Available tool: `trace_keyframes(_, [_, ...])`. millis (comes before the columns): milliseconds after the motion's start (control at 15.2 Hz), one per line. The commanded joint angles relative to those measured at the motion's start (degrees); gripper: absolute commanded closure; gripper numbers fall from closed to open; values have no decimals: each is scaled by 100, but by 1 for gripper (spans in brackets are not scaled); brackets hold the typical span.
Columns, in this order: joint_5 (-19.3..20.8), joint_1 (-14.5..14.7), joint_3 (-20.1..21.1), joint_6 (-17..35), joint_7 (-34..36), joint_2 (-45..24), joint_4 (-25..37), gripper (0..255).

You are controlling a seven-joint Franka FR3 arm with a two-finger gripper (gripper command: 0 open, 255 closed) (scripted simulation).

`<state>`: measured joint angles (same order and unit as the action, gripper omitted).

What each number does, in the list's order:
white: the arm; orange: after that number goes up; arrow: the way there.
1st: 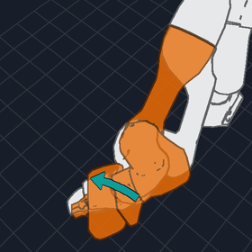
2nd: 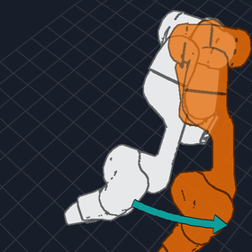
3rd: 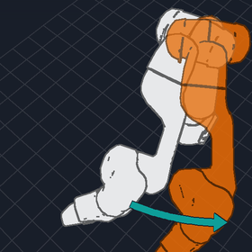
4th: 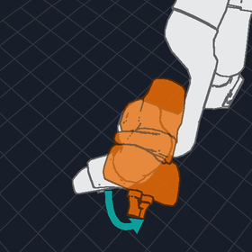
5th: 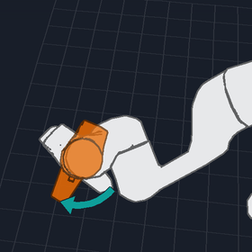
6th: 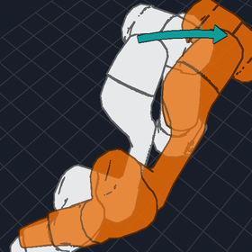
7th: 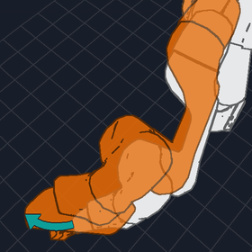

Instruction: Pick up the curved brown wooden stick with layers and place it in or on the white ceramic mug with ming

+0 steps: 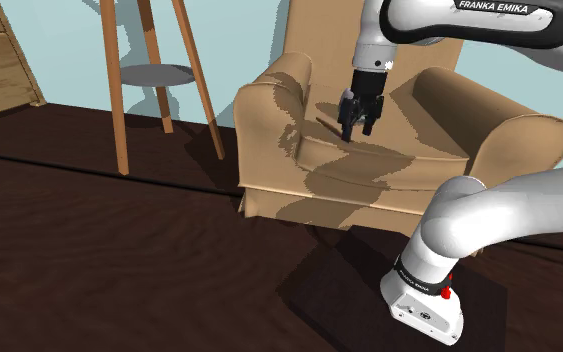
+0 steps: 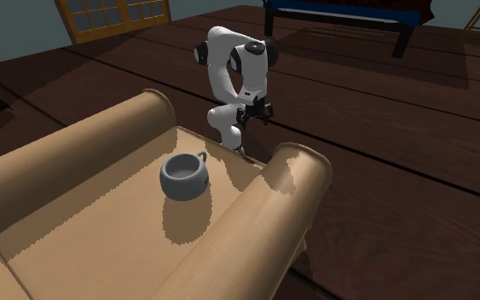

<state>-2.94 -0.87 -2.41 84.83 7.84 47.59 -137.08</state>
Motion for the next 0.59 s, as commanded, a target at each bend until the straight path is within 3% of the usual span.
trace_keyframes(0, [0, 0, 0, 0, 0, 0, 0, 0])
trace_keyframes(528, [639, -96, -449, 161, -748, -1930, 1307, 0])
